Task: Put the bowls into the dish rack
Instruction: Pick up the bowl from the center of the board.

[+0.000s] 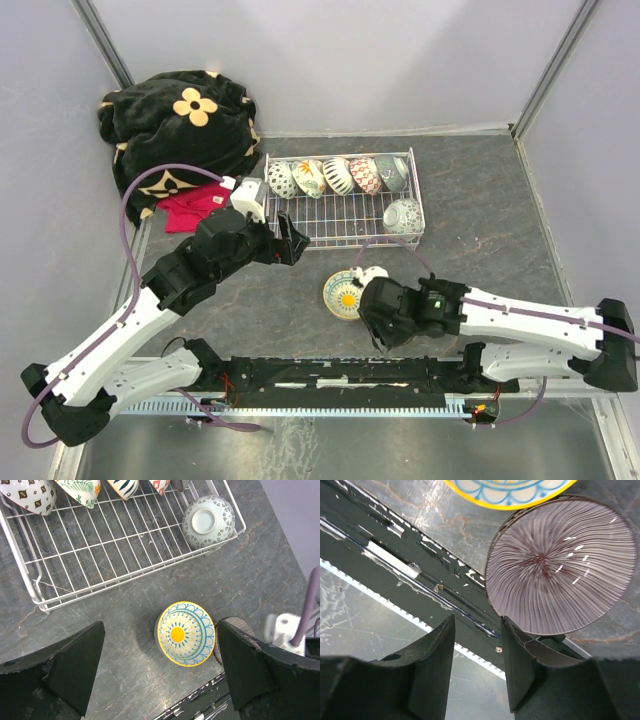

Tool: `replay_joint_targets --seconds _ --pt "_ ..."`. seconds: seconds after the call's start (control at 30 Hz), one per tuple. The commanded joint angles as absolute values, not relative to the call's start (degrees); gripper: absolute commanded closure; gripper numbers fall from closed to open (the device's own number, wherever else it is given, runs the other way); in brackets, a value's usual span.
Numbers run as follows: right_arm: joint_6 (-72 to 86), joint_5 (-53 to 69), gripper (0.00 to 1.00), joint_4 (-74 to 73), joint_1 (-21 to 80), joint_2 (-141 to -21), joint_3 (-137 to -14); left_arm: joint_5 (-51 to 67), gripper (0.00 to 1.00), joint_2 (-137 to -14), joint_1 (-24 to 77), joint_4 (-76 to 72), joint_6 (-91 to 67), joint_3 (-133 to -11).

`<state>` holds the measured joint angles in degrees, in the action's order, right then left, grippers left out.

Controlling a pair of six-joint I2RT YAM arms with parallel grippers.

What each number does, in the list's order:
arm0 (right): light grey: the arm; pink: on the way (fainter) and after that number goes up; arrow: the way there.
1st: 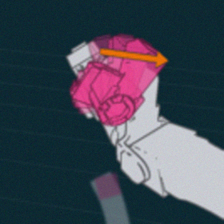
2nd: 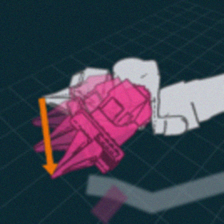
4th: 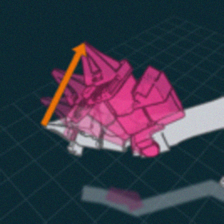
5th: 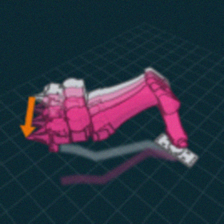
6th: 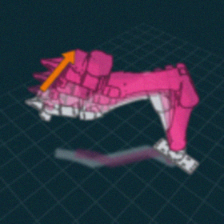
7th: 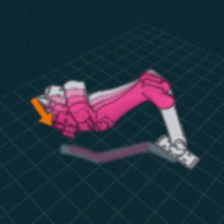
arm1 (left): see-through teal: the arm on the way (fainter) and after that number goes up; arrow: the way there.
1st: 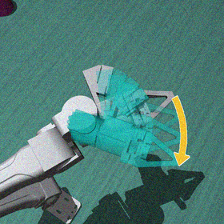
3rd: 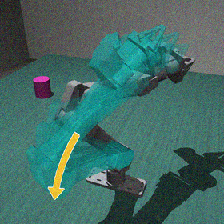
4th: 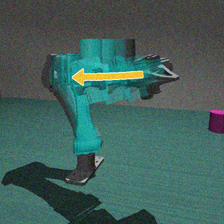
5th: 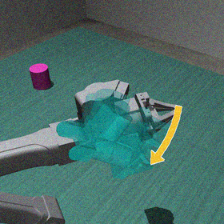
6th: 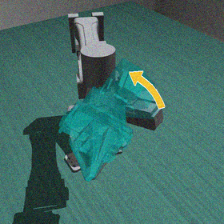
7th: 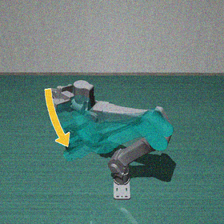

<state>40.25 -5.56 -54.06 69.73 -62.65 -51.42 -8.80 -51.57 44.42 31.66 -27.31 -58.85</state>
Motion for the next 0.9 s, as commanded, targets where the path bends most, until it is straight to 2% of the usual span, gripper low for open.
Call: replay_joint_targets --seconds 0.0,0.17,0.43,0.6,0.7,0.87 --pt "44.63 -11.0 0.51 -54.42 75.53 -66.98 -52.73 -10.82 0.01 -50.36 44.27 32.23 -28.22 -59.14" --pt "46.02 -13.39 0.54 -53.91 77.53 -73.76 -54.27 -10.36 0.01 -50.54 44.26 31.82 -28.21 -59.25" --pt "45.58 -18.81 0.61 -56.63 77.68 -76.44 -56.32 -10.93 0.01 -50.13 44.3 31.85 -27.95 -59.01" --pt "44.81 -21.76 0.52 -56.48 77.61 -70.44 -56.73 -11.2 0.01 -50.56 44.25 31.51 -27.87 -59.07" --pt "44.98 -25.7 0.5 -58.72 77.55 -68.54 -57.14 -10.99 0.01 -51.16 44.29 30.72 -27.94 -58.85" --pt "44.55 -25.7 0.5 -58.62 77.04 -70.67 -56.13 -10.16 0.0 -52.73 44.27 29.76 -28.04 -59.21"
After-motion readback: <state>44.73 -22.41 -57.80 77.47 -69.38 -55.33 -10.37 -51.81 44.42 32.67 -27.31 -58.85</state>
